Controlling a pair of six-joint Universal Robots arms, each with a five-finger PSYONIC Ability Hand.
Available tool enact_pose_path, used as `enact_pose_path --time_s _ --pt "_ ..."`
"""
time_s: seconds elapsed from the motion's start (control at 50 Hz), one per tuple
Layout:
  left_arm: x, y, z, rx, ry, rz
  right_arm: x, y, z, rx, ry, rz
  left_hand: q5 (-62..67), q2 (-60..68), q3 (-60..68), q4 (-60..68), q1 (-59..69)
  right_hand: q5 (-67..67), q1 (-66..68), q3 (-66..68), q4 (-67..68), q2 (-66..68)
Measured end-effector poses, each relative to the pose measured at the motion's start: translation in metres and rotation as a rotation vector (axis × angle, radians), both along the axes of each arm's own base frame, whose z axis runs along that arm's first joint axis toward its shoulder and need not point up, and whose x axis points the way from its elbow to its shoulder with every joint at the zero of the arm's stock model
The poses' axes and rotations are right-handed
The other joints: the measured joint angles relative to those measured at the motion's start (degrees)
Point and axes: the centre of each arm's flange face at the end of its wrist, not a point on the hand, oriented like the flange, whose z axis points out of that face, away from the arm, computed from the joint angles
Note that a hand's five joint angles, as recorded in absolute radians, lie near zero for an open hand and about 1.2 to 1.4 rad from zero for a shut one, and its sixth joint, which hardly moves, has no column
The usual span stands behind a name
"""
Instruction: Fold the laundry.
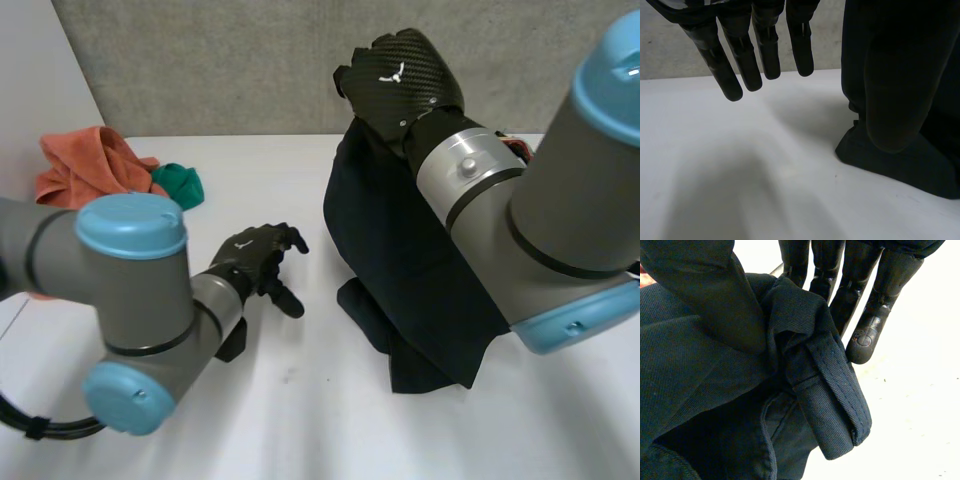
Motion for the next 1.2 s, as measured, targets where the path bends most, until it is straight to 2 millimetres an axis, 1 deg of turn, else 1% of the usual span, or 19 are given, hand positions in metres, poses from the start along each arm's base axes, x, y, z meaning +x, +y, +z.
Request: enact_pose_path --time_s 0.1,0.16,0.34,0.4,0.42,0.46,0.5,0.58,0.66,0.72,0.78,0.84,0.9,0.96,1.0,1.02,1.06,1.14,1.2 --pt "-0.015 -0.009 -0.008 -0.028 0.010 -0.007 -0.007 0.009 0.011 -0.013 -0.015 0.001 0.02 0.00 0.00 0.00 0.00 0.00 0.00 0.00 0.00 0.00" --pt "-0.034 -0.014 -0.018 -0.052 0.018 -0.025 -0.015 0.018 0.023 -0.030 -0.034 0.001 0.01 0.00 0.00 0.00 0.00 0.00 0.00 0.00 0.00 0.00" --pt "-0.067 -0.006 -0.042 -0.060 0.018 -0.092 -0.033 0.037 0.051 -0.052 -0.101 0.001 0.14 0.03 0.02 0.05 -0.01 0.00 0.00 0.00 0.00 0.00" --pt "-0.074 0.001 -0.047 -0.057 0.020 -0.115 -0.038 0.041 0.059 -0.058 -0.122 0.001 12.42 12.52 11.49 12.25 13.12 0.00 0.00 0.00 0.00 0.00" --pt "-0.076 0.003 -0.048 -0.057 0.022 -0.122 -0.039 0.043 0.062 -0.062 -0.129 0.000 23.27 22.64 22.36 23.26 24.53 0.00 0.00 0.00 0.00 0.00" --pt "-0.078 0.007 -0.048 -0.054 0.025 -0.134 -0.041 0.044 0.066 -0.069 -0.137 -0.001 37.89 37.89 37.34 38.04 37.67 0.00 0.00 0.00 0.00 0.00" --pt "-0.079 0.010 -0.047 -0.052 0.030 -0.145 -0.043 0.045 0.069 -0.075 -0.141 -0.003 41.27 41.17 40.48 41.96 38.77 0.00 0.00 0.00 0.00 0.00" --pt "-0.085 0.021 -0.033 -0.046 0.076 -0.207 -0.052 0.038 0.078 -0.099 -0.150 -0.044 41.60 42.73 42.11 43.53 38.77 0.00 0.00 0.00 0.00 0.00" --pt "-0.087 0.027 -0.010 -0.063 0.133 -0.253 -0.066 0.024 0.084 -0.120 -0.153 -0.111 41.60 42.87 42.28 43.62 38.77 0.00 0.00 0.00 0.00 0.00" --pt "-0.083 0.022 0.011 -0.099 0.163 -0.241 -0.074 0.017 0.087 -0.128 -0.152 -0.149 41.60 42.87 42.28 43.62 38.77 0.00 0.00 0.00 0.00 0.00" --pt "-0.070 0.005 0.028 -0.145 0.169 -0.180 -0.077 0.014 0.086 -0.125 -0.148 -0.164 41.60 42.87 42.29 43.63 38.77 0.00 0.00 0.00 0.00 0.00" --pt "-0.036 -0.035 0.052 -0.233 0.143 -0.037 -0.080 0.011 0.075 -0.088 -0.124 -0.177 41.60 42.87 42.29 43.63 38.77 0.00 0.00 0.00 0.00 0.00" --pt "-0.007 -0.065 0.064 -0.291 0.102 0.065 -0.080 0.011 0.063 -0.047 -0.099 -0.176 41.60 42.87 42.29 43.64 38.77 0.00 0.00 0.00 0.00 0.00" --pt "0.011 -0.083 0.069 -0.323 0.063 0.115 -0.077 0.010 0.045 0.007 -0.067 -0.173 41.60 42.87 42.29 43.64 38.77 0.00 0.00 0.00 0.00 0.00" --pt "0.018 -0.091 0.068 -0.334 0.044 0.131 -0.075 0.008 0.030 0.049 -0.043 -0.169 41.60 42.87 42.29 43.64 38.77 0.00 0.00 0.00 0.00 0.00" --pt "0.018 -0.091 0.068 -0.334 0.044 0.131 -0.075 0.008 0.030 0.049 -0.043 -0.169 41.60 42.87 42.29 43.64 38.77 0.00 0.00 0.00 0.00 0.00" --pt "0.023 -0.098 0.066 -0.346 0.030 0.138 -0.068 0.009 0.004 0.124 -0.003 -0.151 41.60 42.88 42.29 43.64 38.77 0.00 0.00 0.00 0.00 0.00" --pt "0.020 -0.108 0.062 -0.382 0.034 0.140 -0.058 0.014 -0.022 0.204 0.029 -0.119 41.60 42.89 42.32 43.65 38.77 0.00 0.00 0.00 0.00 0.00" --pt "0.014 -0.124 0.062 -0.465 0.048 0.149 -0.050 0.019 -0.040 0.266 0.041 -0.094 41.60 42.99 42.41 43.83 38.77 0.00 0.00 0.00 0.02 0.00"
